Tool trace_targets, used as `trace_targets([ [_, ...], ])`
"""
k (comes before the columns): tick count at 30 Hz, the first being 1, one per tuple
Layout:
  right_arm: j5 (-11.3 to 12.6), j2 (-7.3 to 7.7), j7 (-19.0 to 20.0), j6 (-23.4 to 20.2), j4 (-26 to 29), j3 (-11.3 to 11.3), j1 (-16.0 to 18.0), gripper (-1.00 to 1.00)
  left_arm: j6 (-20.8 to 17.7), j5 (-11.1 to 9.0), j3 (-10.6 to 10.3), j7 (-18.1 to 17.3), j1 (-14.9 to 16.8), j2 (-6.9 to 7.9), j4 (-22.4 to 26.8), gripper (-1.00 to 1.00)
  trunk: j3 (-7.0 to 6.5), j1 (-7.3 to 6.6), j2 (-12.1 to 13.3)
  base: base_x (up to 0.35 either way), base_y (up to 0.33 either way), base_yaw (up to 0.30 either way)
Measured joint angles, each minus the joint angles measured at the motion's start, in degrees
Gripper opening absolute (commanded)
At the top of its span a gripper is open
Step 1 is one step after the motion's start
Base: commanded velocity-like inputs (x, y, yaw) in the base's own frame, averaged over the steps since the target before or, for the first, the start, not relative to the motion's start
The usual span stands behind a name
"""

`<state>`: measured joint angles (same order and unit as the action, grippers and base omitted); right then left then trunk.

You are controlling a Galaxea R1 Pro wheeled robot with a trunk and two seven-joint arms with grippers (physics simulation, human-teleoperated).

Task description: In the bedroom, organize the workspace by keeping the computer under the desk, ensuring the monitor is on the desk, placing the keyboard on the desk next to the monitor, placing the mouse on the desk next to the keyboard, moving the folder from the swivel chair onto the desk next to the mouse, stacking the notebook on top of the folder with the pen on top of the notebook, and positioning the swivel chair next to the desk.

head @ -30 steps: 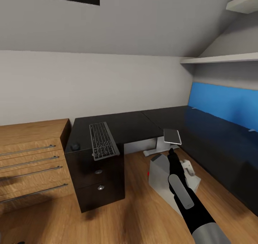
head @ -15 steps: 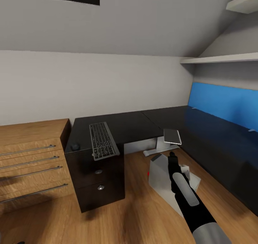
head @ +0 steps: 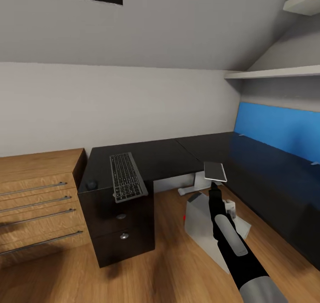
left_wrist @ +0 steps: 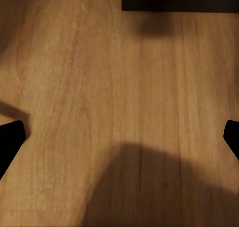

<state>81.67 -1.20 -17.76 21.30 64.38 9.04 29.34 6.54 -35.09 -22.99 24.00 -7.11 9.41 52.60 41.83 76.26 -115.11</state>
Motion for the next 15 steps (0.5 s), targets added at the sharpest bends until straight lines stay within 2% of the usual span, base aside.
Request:
trace_targets([
  [6,-0.09,0.20,0.45,0.07,-0.17,-0.18,0.01,1.00,0.01,0.01,-0.14,0.00,0.00,0.00,-0.09,1.00,0.00,0.02,0.00,0.084,0.000,0.000],
  [12,-0.10,0.42,0.49,0.08,-1.86,-0.88,0.03,1.00,-0.05,-0.02,-0.24,0.00,-0.02,0.00,-0.11,1.00,0.00,0.01,0.00,0.187,0.000,0.000],
  [13,-0.07,0.44,0.24,-0.16,-2.42,-3.35,0.05,1.00,-0.07,-0.04,-0.20,0.00,-0.02,0.00,-0.11,1.00,0.00,0.02,0.00,0.034,0.000,0.000],
  [15,0.01,0.42,0.13,-0.30,-2.56,-5.81,0.06,1.00,-0.07,-0.02,-0.22,0.00,-0.01,0.00,-0.11,1.00,0.00,0.02,0.00,0.054,0.000,0.000],
])
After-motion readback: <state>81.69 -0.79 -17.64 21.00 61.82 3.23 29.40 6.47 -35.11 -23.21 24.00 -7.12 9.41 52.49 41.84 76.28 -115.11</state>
